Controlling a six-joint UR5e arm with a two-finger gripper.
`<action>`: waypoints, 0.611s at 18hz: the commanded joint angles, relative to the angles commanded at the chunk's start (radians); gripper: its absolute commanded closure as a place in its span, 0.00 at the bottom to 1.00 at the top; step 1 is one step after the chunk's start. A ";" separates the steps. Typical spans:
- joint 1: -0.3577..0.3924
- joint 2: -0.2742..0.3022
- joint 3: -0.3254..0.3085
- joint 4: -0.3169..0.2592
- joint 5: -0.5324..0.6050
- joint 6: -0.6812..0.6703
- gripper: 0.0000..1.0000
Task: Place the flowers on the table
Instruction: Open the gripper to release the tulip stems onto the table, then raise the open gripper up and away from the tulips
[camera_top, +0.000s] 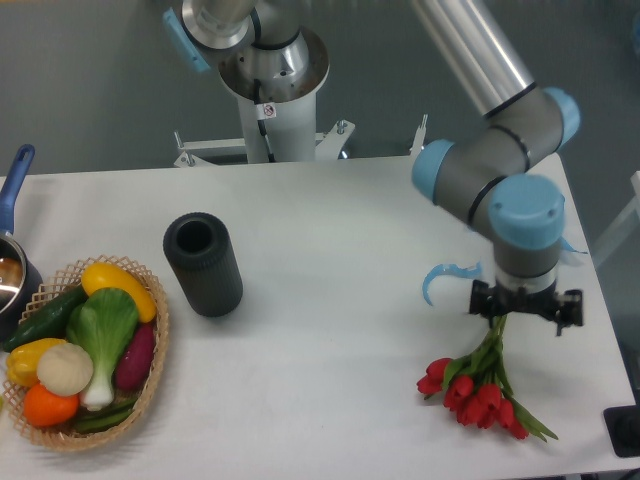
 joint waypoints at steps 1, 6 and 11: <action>0.011 0.006 -0.002 -0.002 -0.017 0.020 0.00; 0.046 0.017 -0.011 -0.017 -0.038 0.043 0.00; 0.060 0.017 -0.015 -0.017 -0.054 0.198 0.00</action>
